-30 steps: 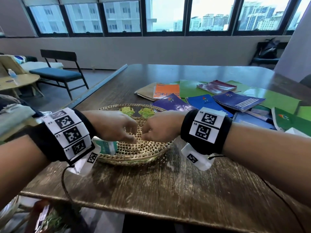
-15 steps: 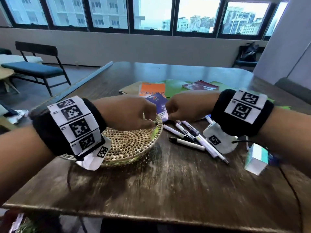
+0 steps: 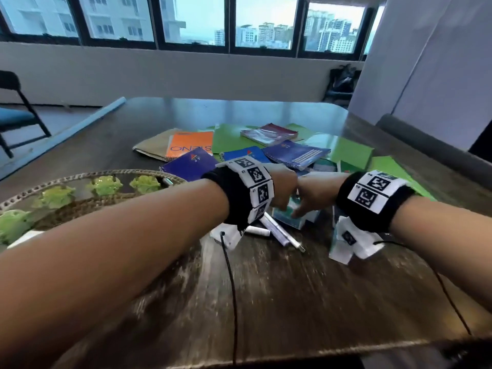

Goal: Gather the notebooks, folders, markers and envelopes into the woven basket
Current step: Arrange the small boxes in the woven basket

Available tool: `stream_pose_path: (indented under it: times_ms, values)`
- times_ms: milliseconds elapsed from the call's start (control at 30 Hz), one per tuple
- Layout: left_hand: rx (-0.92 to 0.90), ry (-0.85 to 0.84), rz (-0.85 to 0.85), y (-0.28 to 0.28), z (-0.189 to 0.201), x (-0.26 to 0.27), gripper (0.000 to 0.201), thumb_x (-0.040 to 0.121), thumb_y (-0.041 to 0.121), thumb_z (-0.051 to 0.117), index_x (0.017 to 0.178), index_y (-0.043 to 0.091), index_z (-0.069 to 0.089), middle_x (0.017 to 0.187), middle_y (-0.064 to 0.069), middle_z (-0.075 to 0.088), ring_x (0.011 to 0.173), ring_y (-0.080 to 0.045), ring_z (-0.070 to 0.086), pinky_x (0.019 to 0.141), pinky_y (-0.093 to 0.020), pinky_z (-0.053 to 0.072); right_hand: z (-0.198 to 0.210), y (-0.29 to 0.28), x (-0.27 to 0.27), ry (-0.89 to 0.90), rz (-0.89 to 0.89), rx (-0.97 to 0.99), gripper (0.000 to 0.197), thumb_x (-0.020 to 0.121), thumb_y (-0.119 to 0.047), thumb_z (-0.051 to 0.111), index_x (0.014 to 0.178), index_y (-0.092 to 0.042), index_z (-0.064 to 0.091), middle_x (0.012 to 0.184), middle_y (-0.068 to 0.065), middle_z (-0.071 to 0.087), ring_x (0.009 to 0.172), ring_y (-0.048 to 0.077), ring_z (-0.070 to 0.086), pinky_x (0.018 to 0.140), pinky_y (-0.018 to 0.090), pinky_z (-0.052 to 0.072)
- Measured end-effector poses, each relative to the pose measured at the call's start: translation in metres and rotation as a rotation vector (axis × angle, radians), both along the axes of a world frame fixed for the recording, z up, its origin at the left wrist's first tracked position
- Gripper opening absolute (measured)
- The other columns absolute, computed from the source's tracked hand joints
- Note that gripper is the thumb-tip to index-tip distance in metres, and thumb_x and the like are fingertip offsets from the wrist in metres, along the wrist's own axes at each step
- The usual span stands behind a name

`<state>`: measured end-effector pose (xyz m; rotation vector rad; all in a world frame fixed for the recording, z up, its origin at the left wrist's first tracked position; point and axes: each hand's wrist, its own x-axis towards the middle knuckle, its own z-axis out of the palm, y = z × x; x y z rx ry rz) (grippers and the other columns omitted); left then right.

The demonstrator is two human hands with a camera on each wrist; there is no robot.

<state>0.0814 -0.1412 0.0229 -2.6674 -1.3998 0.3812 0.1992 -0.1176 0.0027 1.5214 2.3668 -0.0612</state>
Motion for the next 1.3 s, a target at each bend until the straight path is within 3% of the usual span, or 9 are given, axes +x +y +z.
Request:
stream_pose_path:
  times_ms: [133,233,367,467,533,600,867,1100,1300]
  values:
    - [-0.048,0.056,0.070,0.030,-0.025,0.002,0.027,0.091,0.030,0.069,0.107,0.008,0.067,0.105,-0.007,0.062,0.086,-0.016,0.051,0.050,-0.021,0.036,-0.009,0.003,-0.002,0.017,-0.011,0.006,0.049,0.086,-0.040,0.075,0.125,-0.015,0.061,0.114,0.008,0.068,0.096,0.026,0.061,0.071,0.024,0.035]
    - [-0.116,-0.040,0.023,0.045,-0.028,-0.009,0.035,0.086,0.032,0.073,0.115,0.012,0.067,0.109,-0.006,0.069,0.093,-0.020,0.062,0.072,-0.023,0.045,0.000,0.007,-0.002,0.038,-0.028,0.025,0.036,0.084,-0.040,0.076,0.105,-0.013,0.069,0.096,0.006,0.067,0.082,0.024,0.058,0.066,0.025,0.037]
    - [-0.059,-0.153,-0.017,0.047,-0.004,-0.033,0.046,0.078,0.047,0.072,0.106,0.011,0.069,0.099,-0.008,0.073,0.087,-0.029,0.067,0.078,-0.037,0.054,0.029,0.004,-0.009,0.102,-0.009,0.105,0.036,0.080,-0.042,0.075,0.097,-0.010,0.070,0.091,0.008,0.069,0.086,0.030,0.063,0.068,0.032,0.047]
    - [-0.069,-0.257,0.016,0.035,0.021,-0.065,0.036,0.083,0.037,0.074,0.100,0.008,0.061,0.096,-0.008,0.068,0.085,-0.027,0.062,0.073,-0.024,0.049,0.054,-0.006,-0.025,0.191,0.053,0.135,0.033,0.082,-0.038,0.073,0.099,-0.011,0.063,0.090,0.006,0.065,0.085,0.028,0.060,0.078,0.038,0.050]
    - [-0.112,-0.368,0.019,0.022,0.039,-0.091,0.029,0.085,0.028,0.074,0.103,0.011,0.059,0.092,-0.003,0.065,0.080,-0.018,0.055,0.066,-0.015,0.044,0.066,-0.013,-0.042,0.270,0.116,0.118,0.035,0.083,-0.039,0.070,0.107,-0.016,0.059,0.093,0.001,0.066,0.085,0.022,0.061,0.082,0.034,0.051]
    - [-0.095,-0.435,0.037,0.008,0.053,-0.116,0.035,0.081,0.029,0.076,0.107,0.014,0.057,0.091,0.001,0.063,0.081,-0.016,0.056,0.072,-0.029,0.046,0.071,-0.019,-0.060,0.345,0.177,0.089,0.031,0.083,-0.038,0.071,0.106,-0.024,0.056,0.089,-0.010,0.063,0.080,0.012,0.059,0.074,0.024,0.046]
    - [-0.039,-0.283,0.294,-0.063,0.070,-0.239,0.053,0.079,0.046,0.077,0.124,0.030,0.053,0.106,0.004,0.062,0.071,0.000,0.058,0.063,-0.022,0.041,0.057,-0.046,-0.171,0.496,0.407,0.018,0.044,0.084,-0.054,0.072,0.109,-0.017,0.067,0.096,0.001,0.066,0.085,0.021,0.060,0.073,0.031,0.044]
    - [-0.126,-0.188,0.368,-0.101,0.045,-0.286,0.040,0.076,0.052,0.078,0.104,0.033,0.056,0.090,0.015,0.061,0.078,0.004,0.056,0.068,-0.008,0.042,0.037,-0.061,-0.247,0.523,0.494,-0.245,0.026,0.080,-0.035,0.081,0.096,-0.019,0.070,0.071,0.004,0.074,0.055,0.014,0.067,0.047,0.023,0.050]
    - [-0.401,0.097,0.578,-0.115,0.014,-0.328,0.063,0.074,0.057,0.076,0.126,0.036,0.046,0.113,0.013,0.053,0.104,-0.014,0.056,0.094,-0.041,0.050,0.009,-0.075,-0.280,0.137,0.587,-0.161,0.041,0.086,-0.046,0.072,0.103,-0.010,0.069,0.092,0.006,0.075,0.083,0.023,0.070,0.056,0.027,0.047]
